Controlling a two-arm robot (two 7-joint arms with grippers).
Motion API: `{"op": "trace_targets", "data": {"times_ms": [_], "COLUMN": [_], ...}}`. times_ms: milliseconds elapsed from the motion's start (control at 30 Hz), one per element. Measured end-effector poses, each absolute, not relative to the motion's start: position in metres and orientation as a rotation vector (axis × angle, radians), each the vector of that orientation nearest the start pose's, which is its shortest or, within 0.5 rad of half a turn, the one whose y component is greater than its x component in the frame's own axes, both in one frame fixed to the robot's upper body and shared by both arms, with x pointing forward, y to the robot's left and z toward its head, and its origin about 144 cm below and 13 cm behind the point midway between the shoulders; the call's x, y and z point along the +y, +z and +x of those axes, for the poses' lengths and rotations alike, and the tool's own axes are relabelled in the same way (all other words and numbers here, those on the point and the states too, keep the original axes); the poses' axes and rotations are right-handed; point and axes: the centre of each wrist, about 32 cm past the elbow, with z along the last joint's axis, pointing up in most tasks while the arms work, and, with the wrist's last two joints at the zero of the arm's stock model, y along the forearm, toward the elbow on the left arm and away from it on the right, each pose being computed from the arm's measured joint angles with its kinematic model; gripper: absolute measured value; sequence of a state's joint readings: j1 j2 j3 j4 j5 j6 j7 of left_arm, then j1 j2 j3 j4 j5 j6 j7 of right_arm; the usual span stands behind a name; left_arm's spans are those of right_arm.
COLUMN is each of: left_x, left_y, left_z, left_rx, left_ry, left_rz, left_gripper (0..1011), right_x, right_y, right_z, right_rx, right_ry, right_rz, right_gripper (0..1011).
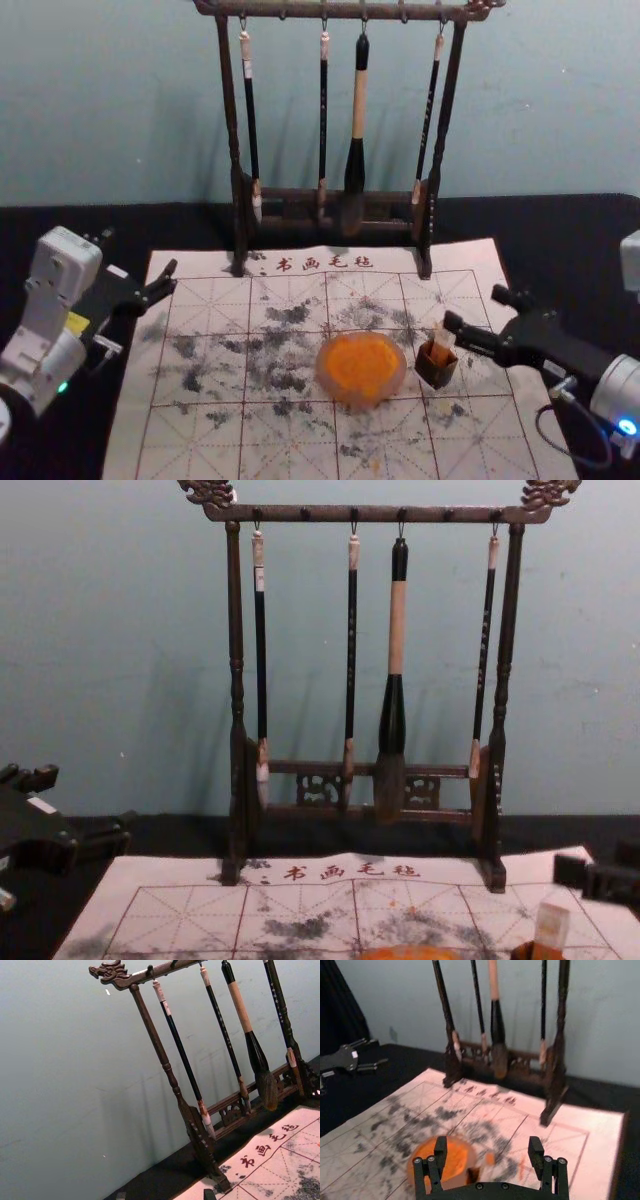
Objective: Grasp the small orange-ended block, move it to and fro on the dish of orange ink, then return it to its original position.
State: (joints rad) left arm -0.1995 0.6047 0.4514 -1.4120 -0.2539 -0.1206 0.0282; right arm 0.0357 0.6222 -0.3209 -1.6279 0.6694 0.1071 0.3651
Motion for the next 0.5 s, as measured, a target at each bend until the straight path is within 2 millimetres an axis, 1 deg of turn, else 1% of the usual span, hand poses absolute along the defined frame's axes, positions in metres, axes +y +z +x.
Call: {"op": "trace_targets", "data": {"times_ms": [200, 500], "left_x": [0.310, 0.310], "left_y": [1.140, 1.140], "left_z": [0.489, 0.489], "left_rx": [-0.285, -0.285], "left_ry": [1.248, 1.248], "left_rz": [0.304, 0.304], "left_gripper": [1001, 1001], "right_x": [-0.302, -0.297], "right_y": [1.156, 1.149], "right_z": [0.458, 0.466], "right_rx": [0.295, 0.356], "right_ry": [-0.874, -0.852], "right_rz": [-0.122, -0.148], "right_gripper": [1002, 1002]}}
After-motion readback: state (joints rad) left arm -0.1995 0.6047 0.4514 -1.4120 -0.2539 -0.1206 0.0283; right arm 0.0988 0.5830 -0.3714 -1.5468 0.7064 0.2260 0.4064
